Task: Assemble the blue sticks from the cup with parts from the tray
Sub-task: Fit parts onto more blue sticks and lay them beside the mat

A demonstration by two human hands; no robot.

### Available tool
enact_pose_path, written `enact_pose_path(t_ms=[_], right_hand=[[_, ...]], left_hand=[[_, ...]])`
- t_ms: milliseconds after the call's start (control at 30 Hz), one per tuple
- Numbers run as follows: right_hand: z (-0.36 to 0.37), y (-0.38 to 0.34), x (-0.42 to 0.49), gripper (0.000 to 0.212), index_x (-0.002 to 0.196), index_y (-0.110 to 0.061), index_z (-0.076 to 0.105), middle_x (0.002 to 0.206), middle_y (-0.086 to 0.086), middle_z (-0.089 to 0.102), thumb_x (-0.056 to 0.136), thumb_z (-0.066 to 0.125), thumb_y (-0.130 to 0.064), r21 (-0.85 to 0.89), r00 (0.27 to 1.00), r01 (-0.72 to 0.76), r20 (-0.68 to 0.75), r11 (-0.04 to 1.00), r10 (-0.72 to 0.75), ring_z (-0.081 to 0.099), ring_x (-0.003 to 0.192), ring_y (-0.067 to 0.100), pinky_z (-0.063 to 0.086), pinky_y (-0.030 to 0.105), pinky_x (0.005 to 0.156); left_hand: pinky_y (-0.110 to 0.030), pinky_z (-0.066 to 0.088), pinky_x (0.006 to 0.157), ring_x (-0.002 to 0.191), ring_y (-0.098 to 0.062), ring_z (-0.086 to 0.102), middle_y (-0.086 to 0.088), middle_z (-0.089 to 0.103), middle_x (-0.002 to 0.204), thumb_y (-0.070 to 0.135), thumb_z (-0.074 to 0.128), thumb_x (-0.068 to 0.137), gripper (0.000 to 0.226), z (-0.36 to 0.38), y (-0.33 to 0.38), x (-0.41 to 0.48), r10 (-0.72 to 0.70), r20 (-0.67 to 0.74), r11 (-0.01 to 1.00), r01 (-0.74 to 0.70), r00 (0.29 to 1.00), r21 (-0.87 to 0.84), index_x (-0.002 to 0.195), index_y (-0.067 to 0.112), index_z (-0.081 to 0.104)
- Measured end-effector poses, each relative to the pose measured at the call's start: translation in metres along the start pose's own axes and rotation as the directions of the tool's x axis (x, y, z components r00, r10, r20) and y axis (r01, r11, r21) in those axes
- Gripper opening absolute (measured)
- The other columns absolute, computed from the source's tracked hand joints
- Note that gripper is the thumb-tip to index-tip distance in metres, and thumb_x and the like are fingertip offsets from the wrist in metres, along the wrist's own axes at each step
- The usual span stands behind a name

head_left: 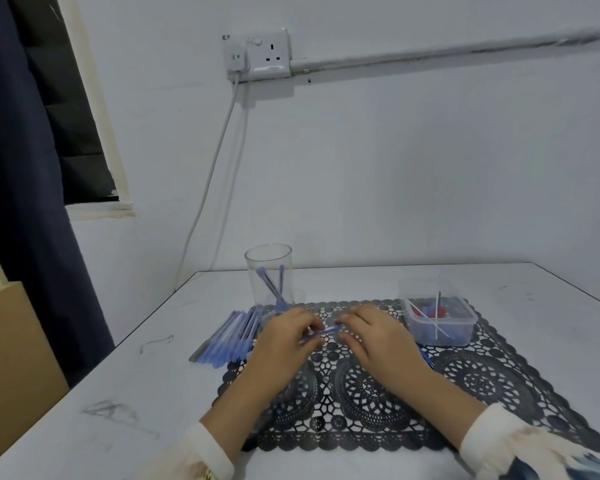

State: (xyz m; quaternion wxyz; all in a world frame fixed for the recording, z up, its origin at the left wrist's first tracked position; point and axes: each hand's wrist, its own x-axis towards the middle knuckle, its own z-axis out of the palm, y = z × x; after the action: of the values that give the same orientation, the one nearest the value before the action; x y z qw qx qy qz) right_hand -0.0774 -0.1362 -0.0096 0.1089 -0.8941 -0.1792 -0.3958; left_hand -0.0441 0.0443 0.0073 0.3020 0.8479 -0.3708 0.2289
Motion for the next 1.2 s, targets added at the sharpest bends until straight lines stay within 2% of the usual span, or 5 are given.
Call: enact_pose_path(t_ms=[233,333,600,967,1200], right_hand=[[0.005,0.006,0.0,0.024,0.088,-0.019,0.068,0.086,-0.006,0.065,0.085,0.048,-0.033,-0.033,0.994,0.077,0.075,0.996,-0.075,0.062,0.076,0.013,0.054,0.031,0.065],[0.005,0.009,0.001,0.009,0.084,-0.017,0.07,0.081,-0.004,0.067,0.077,0.071,-0.023,-0.038,0.996,0.07,0.049,0.997,-0.068,0.063,0.072,0.015,0.056,0.034,0.063],[0.007,0.01,0.0,0.02,0.072,-0.009,0.072,0.069,0.002,0.066,0.058,0.086,-0.008,-0.052,0.995,0.086,0.056,0.995,-0.083,0.061,0.061,0.019,0.055,0.032,0.055],[0.006,0.01,0.002,0.02,0.07,-0.003,0.069,0.07,0.007,0.065,0.055,0.074,0.01,0.003,0.99,0.134,0.043,0.991,-0.134,0.06,0.065,0.024,0.052,0.031,0.065],[0.0,0.005,0.002,0.033,0.087,-0.002,0.071,0.078,0.006,0.065,0.084,0.044,-0.021,0.101,0.998,0.025,0.047,0.995,-0.03,0.061,0.071,0.022,0.054,0.03,0.066]], left_hand=[[-0.012,0.041,0.072,0.075,-0.003,0.052,0.007,0.062,0.087,0.01,0.073,0.075,0.018,0.004,-0.002,0.0,0.061,0.029,0.997,-0.062,0.998,0.042,0.092,0.016,0.07],[-0.023,0.049,0.074,0.078,-0.008,0.056,0.006,0.063,0.087,0.013,0.073,0.077,0.018,0.005,-0.007,-0.001,0.019,0.004,0.999,-0.019,1.0,0.05,0.095,0.016,0.071],[-0.032,0.044,0.074,0.073,-0.017,0.058,0.0,0.069,0.08,0.01,0.073,0.075,0.017,0.012,-0.01,0.001,0.068,-0.038,0.98,-0.06,0.997,0.188,0.093,0.012,0.073],[-0.029,0.038,0.08,0.079,-0.019,0.052,0.002,0.063,0.08,0.024,0.046,0.096,0.022,0.006,-0.004,0.005,-0.048,0.128,0.973,0.017,0.991,0.232,0.093,0.018,0.067],[-0.025,0.032,0.075,0.074,-0.011,0.046,0.01,0.053,0.078,0.031,0.037,0.098,0.027,0.01,-0.004,0.003,-0.103,0.111,0.965,0.072,0.989,0.253,0.091,0.016,0.059]])
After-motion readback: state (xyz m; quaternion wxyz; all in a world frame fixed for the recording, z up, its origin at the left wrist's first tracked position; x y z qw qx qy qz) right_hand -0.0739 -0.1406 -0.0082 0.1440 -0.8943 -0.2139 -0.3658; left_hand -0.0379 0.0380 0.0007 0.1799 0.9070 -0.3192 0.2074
